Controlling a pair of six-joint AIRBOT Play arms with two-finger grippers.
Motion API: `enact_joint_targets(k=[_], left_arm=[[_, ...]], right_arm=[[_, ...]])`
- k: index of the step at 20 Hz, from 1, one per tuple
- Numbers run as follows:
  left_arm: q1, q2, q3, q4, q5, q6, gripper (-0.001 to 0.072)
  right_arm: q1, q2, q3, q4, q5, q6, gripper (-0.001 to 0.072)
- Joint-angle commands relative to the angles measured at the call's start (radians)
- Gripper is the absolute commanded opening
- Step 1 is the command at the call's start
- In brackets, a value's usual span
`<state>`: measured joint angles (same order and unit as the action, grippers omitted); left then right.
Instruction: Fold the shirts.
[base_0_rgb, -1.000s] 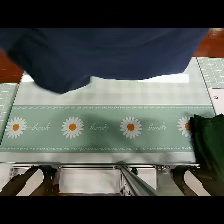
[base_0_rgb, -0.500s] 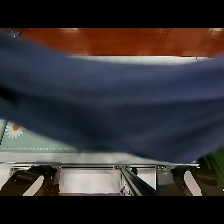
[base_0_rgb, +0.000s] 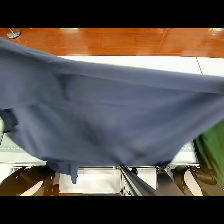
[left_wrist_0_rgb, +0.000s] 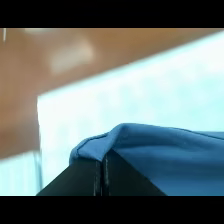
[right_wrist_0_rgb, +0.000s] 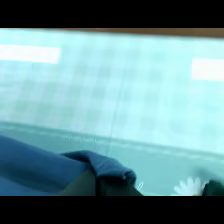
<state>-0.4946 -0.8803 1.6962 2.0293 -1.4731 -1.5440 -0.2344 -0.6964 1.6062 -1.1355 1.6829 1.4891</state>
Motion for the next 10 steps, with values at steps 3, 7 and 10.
enact_joint_targets(k=[3,7,10], left_arm=[[0.198,-0.225,-0.243,-0.074,0.169,-0.198,0.0026],[0.348,-0.402,-0.223,-0.317,0.396,-0.198,0.0027],[0.400,-0.514,-0.180,-0.433,0.517,-0.197,0.0027]], right_arm=[[0.001,-0.218,-0.220,0.005,-0.210,-0.060,0.0016],[0.002,-0.509,-0.214,0.070,-0.374,-0.080,0.0016],[0.002,-0.715,-0.145,0.157,-0.488,-0.088,0.0016]])
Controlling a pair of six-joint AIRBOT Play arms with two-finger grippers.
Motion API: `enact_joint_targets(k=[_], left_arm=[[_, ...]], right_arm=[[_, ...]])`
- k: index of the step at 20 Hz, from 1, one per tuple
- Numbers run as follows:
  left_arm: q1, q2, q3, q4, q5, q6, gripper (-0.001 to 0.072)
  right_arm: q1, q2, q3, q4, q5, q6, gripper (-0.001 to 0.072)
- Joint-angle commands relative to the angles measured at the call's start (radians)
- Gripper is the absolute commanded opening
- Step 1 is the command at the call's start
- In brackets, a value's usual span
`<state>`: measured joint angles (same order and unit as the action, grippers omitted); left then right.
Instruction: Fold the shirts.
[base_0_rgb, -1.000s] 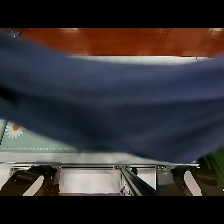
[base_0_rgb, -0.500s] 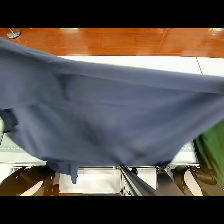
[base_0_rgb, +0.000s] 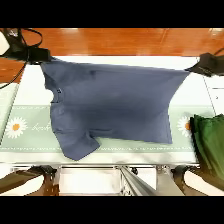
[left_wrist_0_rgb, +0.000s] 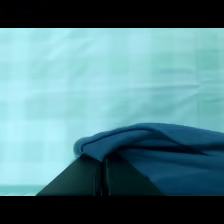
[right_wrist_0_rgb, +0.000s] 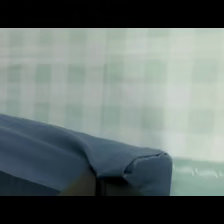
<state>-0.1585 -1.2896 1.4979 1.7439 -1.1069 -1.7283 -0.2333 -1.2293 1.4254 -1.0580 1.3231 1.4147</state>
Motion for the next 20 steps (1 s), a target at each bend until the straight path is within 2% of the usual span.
enact_joint_targets(k=[1,3,6,9,12,13,16,19,20], left_arm=[[0.074,-0.141,0.029,-0.171,0.185,-0.013,0.0027],[0.087,-0.207,0.038,-0.207,0.236,-0.015,0.0027],[0.104,-0.310,0.039,-0.214,0.264,-0.067,0.0026],[0.120,-0.393,0.039,-0.280,0.258,-0.068,0.0027],[0.127,-0.424,0.039,-0.348,0.238,-0.061,0.0027],[0.133,-0.420,0.049,-0.352,0.198,-0.057,0.0027],[0.152,-0.391,0.097,-0.353,-0.016,0.132,0.0027],[0.160,-0.377,0.095,-0.354,-0.282,0.242,0.0027],[0.158,-0.380,0.077,-0.354,-0.327,0.271,0.0027]], right_arm=[[0.000,-0.249,0.074,0.104,-0.156,-0.013,0.0016],[0.009,-0.362,0.148,0.137,-0.179,-0.008,0.0016],[0.056,-0.497,0.241,0.131,-0.180,0.001,0.0016],[0.072,-0.578,0.265,0.106,-0.201,0.068,0.0016],[0.072,-0.607,0.265,0.107,-0.179,0.076,0.0016],[0.072,-0.603,0.265,0.111,-0.159,0.073,0.0016],[0.047,-0.559,0.265,0.117,-0.037,0.022,0.0017],[0.036,-0.538,0.262,0.069,0.137,0.005,0.0017],[0.045,-0.538,0.252,0.036,0.177,0.005,0.0016]])
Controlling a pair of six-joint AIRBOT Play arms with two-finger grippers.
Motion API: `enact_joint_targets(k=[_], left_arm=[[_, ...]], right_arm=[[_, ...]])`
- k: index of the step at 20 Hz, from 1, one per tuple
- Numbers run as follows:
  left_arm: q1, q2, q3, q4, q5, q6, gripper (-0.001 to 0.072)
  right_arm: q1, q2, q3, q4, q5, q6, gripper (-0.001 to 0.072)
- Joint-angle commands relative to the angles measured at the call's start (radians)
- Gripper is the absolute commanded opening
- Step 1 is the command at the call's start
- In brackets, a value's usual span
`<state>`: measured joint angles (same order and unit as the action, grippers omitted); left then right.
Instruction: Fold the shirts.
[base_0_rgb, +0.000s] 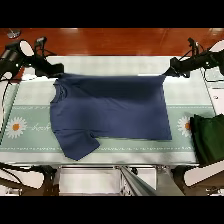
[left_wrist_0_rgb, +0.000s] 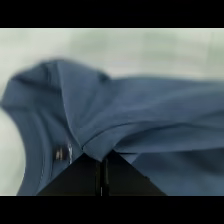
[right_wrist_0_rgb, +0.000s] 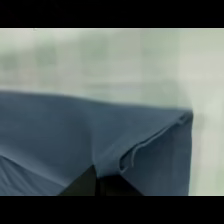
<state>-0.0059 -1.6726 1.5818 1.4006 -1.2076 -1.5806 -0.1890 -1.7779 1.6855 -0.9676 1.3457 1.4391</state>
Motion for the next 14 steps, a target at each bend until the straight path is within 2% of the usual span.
enact_joint_targets(k=[1,4,8,12,13,14], left_arm=[[0.006,0.003,-0.034,-0.010,-0.238,0.141,0.0027],[0.013,0.001,-0.130,-0.010,-0.236,0.141,0.0027],[0.014,-0.014,-0.207,-0.010,-0.192,0.141,0.0027],[0.036,-0.015,-0.190,-0.010,-0.217,0.148,0.0028],[0.045,-0.015,-0.182,-0.010,-0.238,0.148,0.0028],[0.055,-0.015,-0.174,-0.010,-0.270,0.148,0.0035]], right_arm=[[0.012,0.011,-0.029,-0.094,0.178,-0.019,0.0016],[0.037,0.010,-0.119,-0.211,0.159,-0.004,0.0016],[0.042,0.010,-0.205,-0.196,0.066,0.005,0.0017],[0.043,0.010,-0.205,-0.187,0.086,0.032,0.0025],[0.043,0.010,-0.205,-0.183,0.101,0.038,0.0201],[0.042,0.010,-0.205,-0.178,0.122,0.042,0.0534]])
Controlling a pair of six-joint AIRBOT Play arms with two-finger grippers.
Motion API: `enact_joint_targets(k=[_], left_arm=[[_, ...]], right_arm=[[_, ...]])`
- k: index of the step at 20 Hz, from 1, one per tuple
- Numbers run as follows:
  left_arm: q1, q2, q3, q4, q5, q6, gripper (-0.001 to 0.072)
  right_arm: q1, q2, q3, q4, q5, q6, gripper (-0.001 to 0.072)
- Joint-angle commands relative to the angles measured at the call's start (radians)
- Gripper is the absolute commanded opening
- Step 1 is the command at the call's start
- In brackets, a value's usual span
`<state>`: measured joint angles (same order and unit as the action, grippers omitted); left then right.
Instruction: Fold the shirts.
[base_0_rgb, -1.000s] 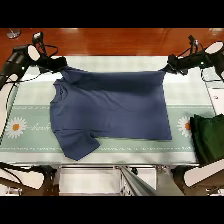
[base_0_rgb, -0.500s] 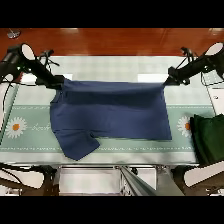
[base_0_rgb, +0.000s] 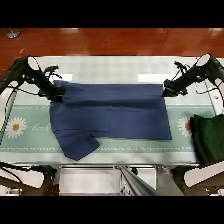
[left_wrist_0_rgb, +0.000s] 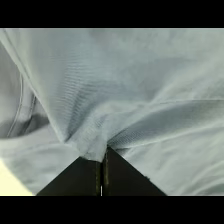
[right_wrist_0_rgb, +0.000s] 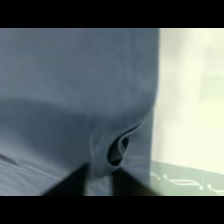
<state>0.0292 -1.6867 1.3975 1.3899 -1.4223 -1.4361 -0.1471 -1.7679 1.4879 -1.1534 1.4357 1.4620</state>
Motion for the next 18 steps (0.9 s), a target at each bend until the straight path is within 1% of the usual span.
enact_joint_targets(k=[1,2,3,4,6,8,10,11,12,13,15,16,18], left_arm=[[0.029,0.000,0.015,0.001,-0.082,0.003,0.0198],[0.038,0.003,0.014,0.001,-0.109,-0.001,0.0659],[0.047,0.007,0.013,0.001,-0.131,-0.008,0.0705],[0.055,0.019,0.003,-0.004,-0.135,-0.014,0.0704],[0.080,0.089,-0.065,-0.045,-0.090,-0.003,0.0703],[0.131,0.200,-0.202,-0.048,-0.038,-0.004,0.0703],[0.225,0.303,-0.378,-0.053,-0.021,0.004,0.0703],[0.282,0.348,-0.467,-0.082,-0.004,0.003,0.0703],[0.348,0.396,-0.562,-0.157,0.025,0.005,0.0704],[0.412,0.445,-0.650,-0.255,0.062,0.029,0.0704],[0.506,0.515,-0.774,-0.389,0.113,0.068,0.0704],[0.526,0.533,-0.808,-0.396,0.117,0.067,0.0703],[0.512,0.545,-0.843,-0.338,0.117,0.063,0.0703]], right_arm=[[-0.001,0.004,-0.008,0.006,0.055,0.020,0.0631],[-0.008,0.012,-0.008,0.006,0.074,0.021,0.0631],[-0.020,0.029,-0.008,0.004,0.093,0.023,0.0631],[-0.031,0.054,-0.008,-0.007,0.108,0.023,0.0631],[-0.053,0.130,-0.024,-0.036,0.112,0.013,0.0631],[-0.082,0.249,-0.129,-0.037,0.032,-0.001,0.0631],[-0.106,0.383,-0.320,-0.006,-0.088,-0.009,0.0631],[-0.109,0.451,-0.436,0.051,-0.149,-0.013,0.0631],[-0.107,0.510,-0.544,0.145,-0.206,-0.047,0.0631],[-0.098,0.568,-0.652,0.263,-0.274,-0.105,0.0630],[-0.086,0.638,-0.793,0.397,-0.340,-0.168,0.0630],[-0.087,0.656,-0.830,0.423,-0.341,-0.190,0.0630],[-0.087,0.671,-0.863,0.423,-0.336,-0.192,0.0630]])
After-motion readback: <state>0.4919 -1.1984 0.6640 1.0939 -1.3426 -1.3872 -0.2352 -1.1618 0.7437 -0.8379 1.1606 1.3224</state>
